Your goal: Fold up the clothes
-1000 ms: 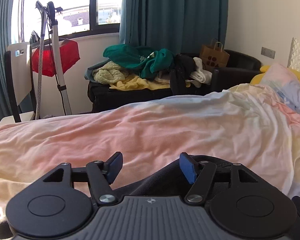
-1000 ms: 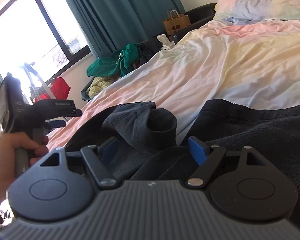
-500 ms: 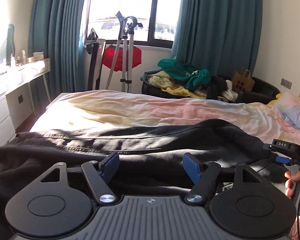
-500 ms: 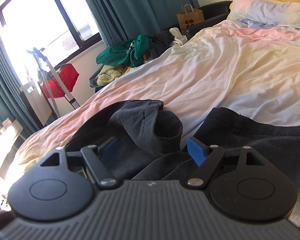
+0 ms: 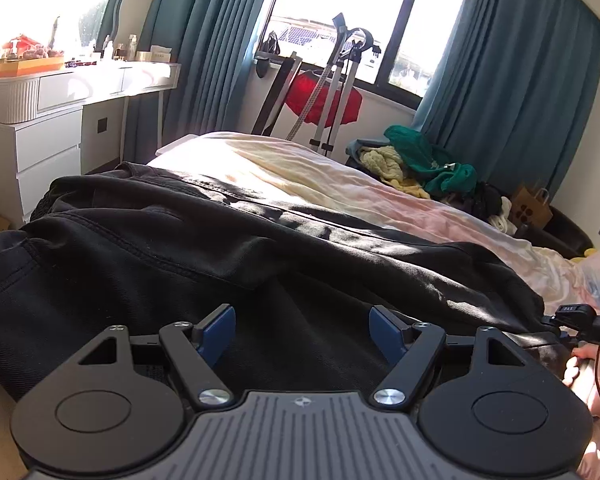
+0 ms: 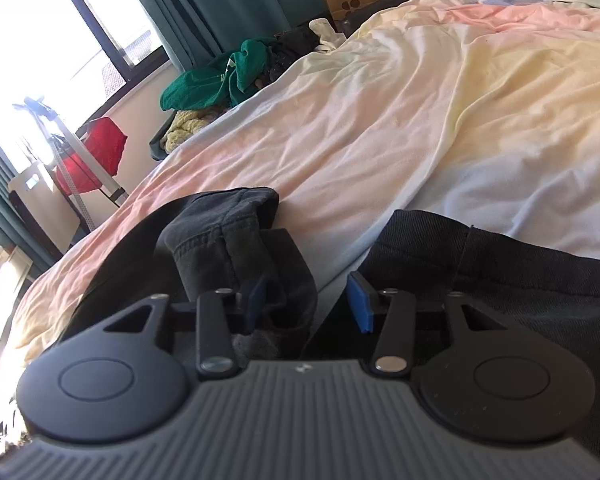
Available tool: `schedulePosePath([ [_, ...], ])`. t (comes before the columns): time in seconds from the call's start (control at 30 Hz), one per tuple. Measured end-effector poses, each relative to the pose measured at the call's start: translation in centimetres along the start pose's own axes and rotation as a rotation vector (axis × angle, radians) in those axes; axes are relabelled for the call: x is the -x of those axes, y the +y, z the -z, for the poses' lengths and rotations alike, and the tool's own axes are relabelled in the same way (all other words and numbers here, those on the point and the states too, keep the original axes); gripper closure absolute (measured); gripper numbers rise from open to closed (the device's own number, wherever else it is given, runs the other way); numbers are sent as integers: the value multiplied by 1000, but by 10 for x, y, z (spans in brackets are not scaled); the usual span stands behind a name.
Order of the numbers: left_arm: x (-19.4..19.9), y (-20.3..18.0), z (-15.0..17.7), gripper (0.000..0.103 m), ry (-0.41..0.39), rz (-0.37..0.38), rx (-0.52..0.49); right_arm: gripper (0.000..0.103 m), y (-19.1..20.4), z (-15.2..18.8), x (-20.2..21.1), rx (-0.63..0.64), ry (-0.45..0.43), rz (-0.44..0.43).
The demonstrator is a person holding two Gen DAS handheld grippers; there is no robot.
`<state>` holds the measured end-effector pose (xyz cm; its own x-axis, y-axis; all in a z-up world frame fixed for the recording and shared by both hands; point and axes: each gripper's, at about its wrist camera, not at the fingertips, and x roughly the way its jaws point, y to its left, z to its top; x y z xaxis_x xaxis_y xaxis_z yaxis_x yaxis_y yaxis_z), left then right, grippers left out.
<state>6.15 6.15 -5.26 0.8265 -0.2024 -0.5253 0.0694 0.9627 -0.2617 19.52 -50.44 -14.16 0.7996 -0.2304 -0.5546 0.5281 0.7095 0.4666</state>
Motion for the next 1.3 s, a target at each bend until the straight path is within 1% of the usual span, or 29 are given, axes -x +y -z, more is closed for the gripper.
schedulePosePath([
  [0.03,-3,0,1,27,9,1,3,85,4,-1,-3,14,-10,4],
  [0.07,-7,1,2,27,19,2,5,91,8,-3,-4,32,-27,8],
  [0.1,-10,1,2,27,28,3,8,100,10,-6,0,28,-76,6],
  [0.13,-13,2,3,27,39,7,12,100,12,-9,4,20,-128,3],
  [0.2,-18,3,3,27,68,42,30,100,16,-15,13,3,-221,-4],
  [0.27,-23,2,3,27,85,64,43,100,20,-32,24,-1,-303,-14],
  [0.37,-27,1,2,27,100,85,60,100,9,-49,32,-32,-347,1],
  [0.4,-29,0,2,27,104,91,62,100,2,-52,32,-60,-333,7],
  [0.47,-31,-4,2,27,104,88,42,100,-13,-49,23,-118,-224,-62],
  [0.5,-32,-6,2,27,103,87,32,98,-21,-48,18,-147,-167,-99],
  [0.53,-35,-8,2,27,106,87,25,98,-23,-42,15,-156,-123,-116],
  [0.63,-42,-12,2,27,115,86,5,96,-14,-30,17,-84,-60,-114],
  [0.67,-43,-12,3,27,121,87,4,94,-10,-29,17,-61,-41,-125],
  [0.73,-46,-13,4,27,132,87,2,74,-5,-25,18,-67,-22,-130],
  [0.77,-46,-14,5,27,134,84,-3,46,-3,-24,19,-72,-14,-132],
  [0.8,-46,-14,6,27,135,80,-8,23,-1,-22,21,-74,-21,-129],
  [0.83,-45,-15,7,27,134,75,-11,18,0,-19,23,-66,-34,-125],
  [0.87,-43,-14,8,27,131,72,-11,19,1,-18,24,-52,-30,-121],
  [0.9,-42,-14,9,27,128,68,-12,20,3,-16,23,-37,-7,-119],
  [1.0,-40,-15,11,27,115,44,-31,20,12,-3,10,37,143,-103],
  [1.07,-39,-16,12,27,113,31,-39,20,24,8,2,148,195,-76],
  [1.1,-38,-16,12,27,113,30,-37,23,32,15,2,225,167,-48],
  [1.13,-37,-16,12,27,114,28,-35,29,36,17,1,256,148,-31],
  [1.17,-36,-16,12,27,114,26,-33,44,40,18,0,281,131,-15],
  [1.2,-35,-15,12,27,112,25,-32,58,40,17,-1,253,108,0],
  [1.23,-34,-15,11,27,110,24,-31,66,37,15,-1,205,92,5],
  [1.27,-33,-15,12,27,108,23,-31,77,30,11,0,126,71,-8],
  [1.3,-32,-15,12,27,106,22,-31,80,18,6,2,29,34,-41],
])
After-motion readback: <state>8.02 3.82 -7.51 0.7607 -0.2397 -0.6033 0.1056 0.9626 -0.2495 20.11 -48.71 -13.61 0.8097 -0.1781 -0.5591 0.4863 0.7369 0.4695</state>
